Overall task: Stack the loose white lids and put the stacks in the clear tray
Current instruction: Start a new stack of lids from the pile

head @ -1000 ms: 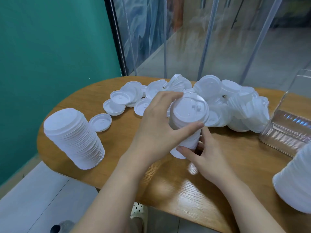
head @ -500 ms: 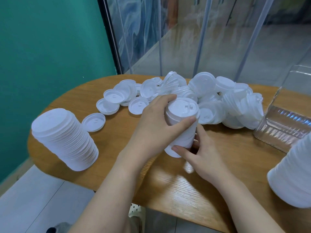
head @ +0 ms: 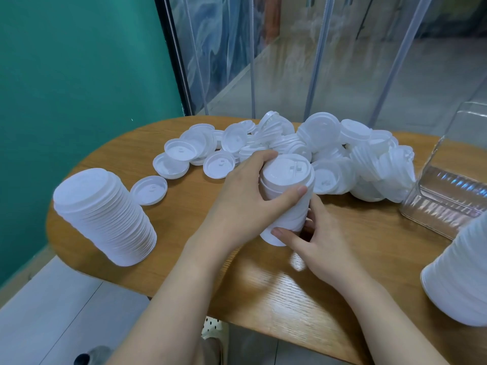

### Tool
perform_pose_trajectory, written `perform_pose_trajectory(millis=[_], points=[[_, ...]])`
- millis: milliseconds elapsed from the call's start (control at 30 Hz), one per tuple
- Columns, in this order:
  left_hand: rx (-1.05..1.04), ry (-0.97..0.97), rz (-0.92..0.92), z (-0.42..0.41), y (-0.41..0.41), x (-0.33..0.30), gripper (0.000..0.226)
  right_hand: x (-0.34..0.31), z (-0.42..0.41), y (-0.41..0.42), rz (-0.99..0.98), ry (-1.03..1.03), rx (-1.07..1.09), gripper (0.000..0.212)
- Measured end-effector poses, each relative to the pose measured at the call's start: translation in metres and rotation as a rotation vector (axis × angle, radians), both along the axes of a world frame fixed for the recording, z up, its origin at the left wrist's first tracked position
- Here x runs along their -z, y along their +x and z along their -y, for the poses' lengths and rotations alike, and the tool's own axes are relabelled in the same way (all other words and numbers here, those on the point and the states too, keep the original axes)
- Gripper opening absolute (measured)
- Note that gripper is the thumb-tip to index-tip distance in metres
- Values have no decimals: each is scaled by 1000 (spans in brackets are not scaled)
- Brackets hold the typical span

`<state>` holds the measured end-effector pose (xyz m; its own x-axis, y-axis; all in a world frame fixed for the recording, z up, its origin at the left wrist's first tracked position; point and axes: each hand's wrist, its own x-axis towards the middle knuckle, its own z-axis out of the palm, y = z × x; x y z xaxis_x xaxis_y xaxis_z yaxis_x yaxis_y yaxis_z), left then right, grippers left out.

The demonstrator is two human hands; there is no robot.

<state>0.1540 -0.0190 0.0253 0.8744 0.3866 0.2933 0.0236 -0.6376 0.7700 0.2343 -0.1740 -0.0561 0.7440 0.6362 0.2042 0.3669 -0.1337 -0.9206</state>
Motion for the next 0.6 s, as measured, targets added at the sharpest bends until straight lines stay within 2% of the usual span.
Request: perform_pose_trajectory(millis=[233, 600], points=[[44, -42, -10, -6, -1, 3, 68, -1, 0, 0, -4, -8, 1, 75], [19, -8, -14, -5, 7, 1, 53, 0, 0, -1, 11, -13, 11, 70]])
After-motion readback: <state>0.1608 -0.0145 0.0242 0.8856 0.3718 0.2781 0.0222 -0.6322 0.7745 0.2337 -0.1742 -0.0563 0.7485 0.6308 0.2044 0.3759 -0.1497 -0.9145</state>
